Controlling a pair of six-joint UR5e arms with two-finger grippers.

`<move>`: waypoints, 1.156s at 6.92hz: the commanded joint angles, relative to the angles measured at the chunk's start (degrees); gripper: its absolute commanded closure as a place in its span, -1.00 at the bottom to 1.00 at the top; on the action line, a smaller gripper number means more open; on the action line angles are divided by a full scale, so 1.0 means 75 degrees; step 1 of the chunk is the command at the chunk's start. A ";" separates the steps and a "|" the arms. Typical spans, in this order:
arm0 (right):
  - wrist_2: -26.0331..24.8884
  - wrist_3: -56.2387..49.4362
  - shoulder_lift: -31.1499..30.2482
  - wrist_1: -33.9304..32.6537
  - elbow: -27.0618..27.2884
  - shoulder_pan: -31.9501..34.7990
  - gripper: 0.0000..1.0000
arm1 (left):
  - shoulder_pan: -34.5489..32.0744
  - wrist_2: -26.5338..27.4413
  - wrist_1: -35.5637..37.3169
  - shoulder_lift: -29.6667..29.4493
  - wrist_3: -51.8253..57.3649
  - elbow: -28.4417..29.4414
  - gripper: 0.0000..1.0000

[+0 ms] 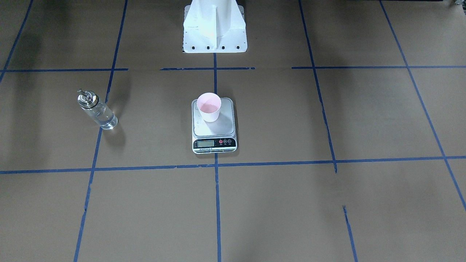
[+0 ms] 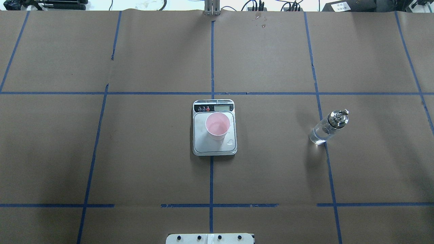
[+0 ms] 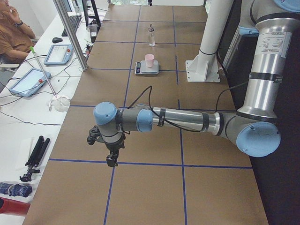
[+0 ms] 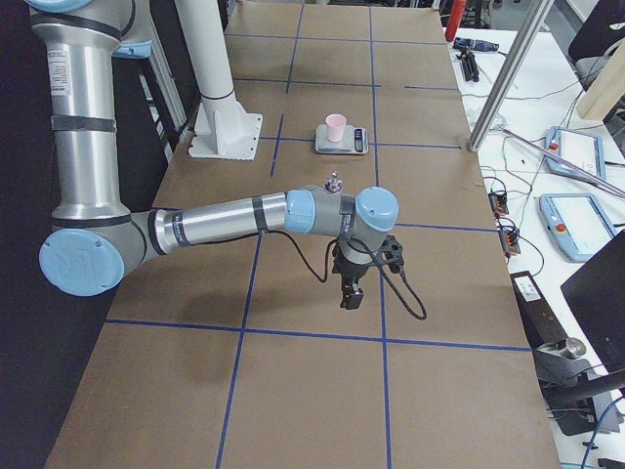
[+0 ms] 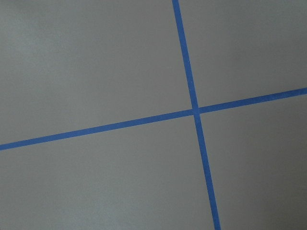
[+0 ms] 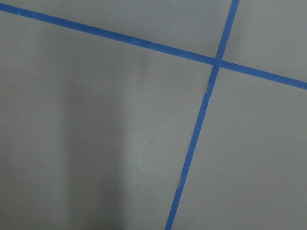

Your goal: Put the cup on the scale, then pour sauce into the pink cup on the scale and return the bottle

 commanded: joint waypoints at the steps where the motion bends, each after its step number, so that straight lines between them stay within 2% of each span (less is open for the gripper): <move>1: -0.0035 -0.0041 -0.0007 -0.0005 0.0013 0.0011 -1.00 | 0.0000 0.0008 0.0000 0.0000 -0.0012 0.0009 -1.00; 6: -0.0105 -0.0077 -0.0018 0.0018 -0.0092 0.0000 -1.00 | 0.0023 -0.0016 0.0000 0.0023 -0.0012 0.0033 -1.00; 7: -0.0117 -0.0100 -0.0018 0.0610 -0.0487 0.0000 -1.00 | 0.0023 -0.0004 0.0012 0.0023 -0.0012 0.0033 -1.00; 8: -0.0117 -0.0100 -0.0158 0.1625 -0.0932 0.0011 -1.00 | 0.0035 -0.0004 0.0012 0.0023 -0.0012 0.0033 -1.00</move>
